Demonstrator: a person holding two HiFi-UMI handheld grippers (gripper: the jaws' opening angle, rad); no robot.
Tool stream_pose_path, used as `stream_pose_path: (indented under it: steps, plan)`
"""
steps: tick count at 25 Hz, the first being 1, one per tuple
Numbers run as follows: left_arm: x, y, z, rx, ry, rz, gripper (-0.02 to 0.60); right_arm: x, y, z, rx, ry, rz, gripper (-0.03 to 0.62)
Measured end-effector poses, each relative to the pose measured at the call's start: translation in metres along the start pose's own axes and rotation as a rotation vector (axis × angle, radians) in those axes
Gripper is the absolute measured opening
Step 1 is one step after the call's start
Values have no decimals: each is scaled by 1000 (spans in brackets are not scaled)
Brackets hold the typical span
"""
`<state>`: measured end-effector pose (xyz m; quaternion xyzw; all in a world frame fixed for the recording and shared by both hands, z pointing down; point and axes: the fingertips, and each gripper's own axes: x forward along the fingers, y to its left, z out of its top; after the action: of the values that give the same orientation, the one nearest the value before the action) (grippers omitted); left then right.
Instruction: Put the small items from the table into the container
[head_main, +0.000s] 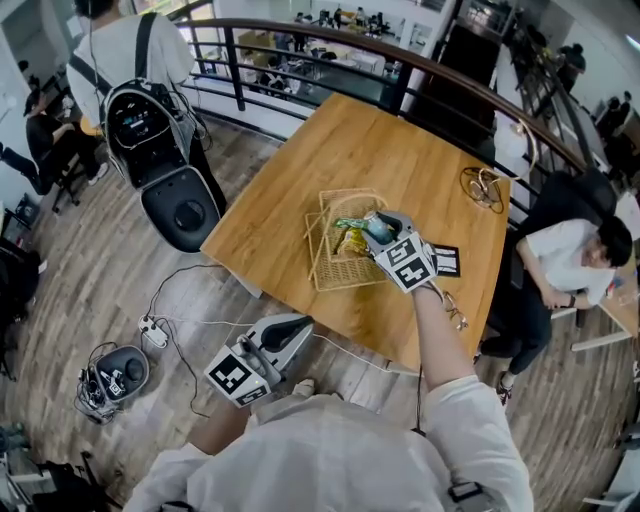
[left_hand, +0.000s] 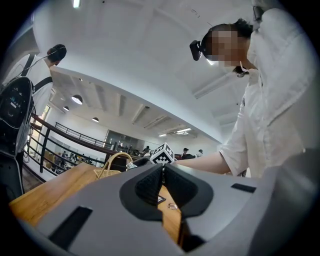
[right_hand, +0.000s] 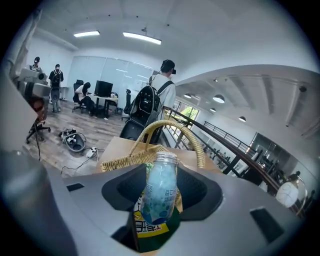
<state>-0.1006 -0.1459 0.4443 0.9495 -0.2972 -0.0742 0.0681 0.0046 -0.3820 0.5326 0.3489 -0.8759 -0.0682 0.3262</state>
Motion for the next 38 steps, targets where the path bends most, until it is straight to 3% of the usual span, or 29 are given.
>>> stream_pose_path:
  steps: [4,13,27,38]
  plan:
    - [2,0,-1,-4,-2,-1,14,2,3,-1,-16,-1,14,193]
    - [15,2,2,-4,-5,-22,14,-33,-2,10,100,-135,-45,193]
    - [43,-16,-2,-1,-9,-122,14,-114,30,-2,280,-317,-116,192]
    - [57,-40,-7,4,10,-194,14,-177,59,-15,355,-385,-169,192]
